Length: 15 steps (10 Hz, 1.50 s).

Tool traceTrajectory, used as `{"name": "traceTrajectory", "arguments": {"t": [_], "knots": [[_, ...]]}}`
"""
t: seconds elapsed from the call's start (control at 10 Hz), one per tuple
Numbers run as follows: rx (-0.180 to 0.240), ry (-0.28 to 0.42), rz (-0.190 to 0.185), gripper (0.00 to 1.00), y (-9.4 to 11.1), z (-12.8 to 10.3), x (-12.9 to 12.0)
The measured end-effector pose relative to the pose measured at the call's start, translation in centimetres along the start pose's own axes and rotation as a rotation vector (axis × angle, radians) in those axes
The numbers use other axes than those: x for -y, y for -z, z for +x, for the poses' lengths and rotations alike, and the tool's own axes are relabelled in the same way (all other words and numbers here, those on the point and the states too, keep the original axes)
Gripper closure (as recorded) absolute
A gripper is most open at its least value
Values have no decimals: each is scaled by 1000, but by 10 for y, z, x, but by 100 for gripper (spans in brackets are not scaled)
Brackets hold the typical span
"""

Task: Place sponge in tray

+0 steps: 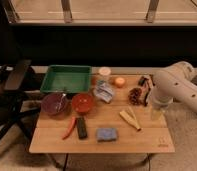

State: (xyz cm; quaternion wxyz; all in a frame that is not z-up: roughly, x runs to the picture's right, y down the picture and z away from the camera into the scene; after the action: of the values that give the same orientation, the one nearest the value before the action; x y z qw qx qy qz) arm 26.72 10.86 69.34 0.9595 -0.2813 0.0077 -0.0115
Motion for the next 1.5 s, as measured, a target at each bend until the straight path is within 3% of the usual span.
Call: {"name": "traceTrajectory", "arguments": {"t": [0.4,0.7,0.8,1.2,1.5], "knots": [[142,97,-13,35,-31,-65,1],[379,163,-38,35,-32,-107,-13],[411,176,-40,35,-30,-113,-14],[434,194,-46,35,-32,-119,-16],[456,233,-71,35,-63,-151,-23]]}}
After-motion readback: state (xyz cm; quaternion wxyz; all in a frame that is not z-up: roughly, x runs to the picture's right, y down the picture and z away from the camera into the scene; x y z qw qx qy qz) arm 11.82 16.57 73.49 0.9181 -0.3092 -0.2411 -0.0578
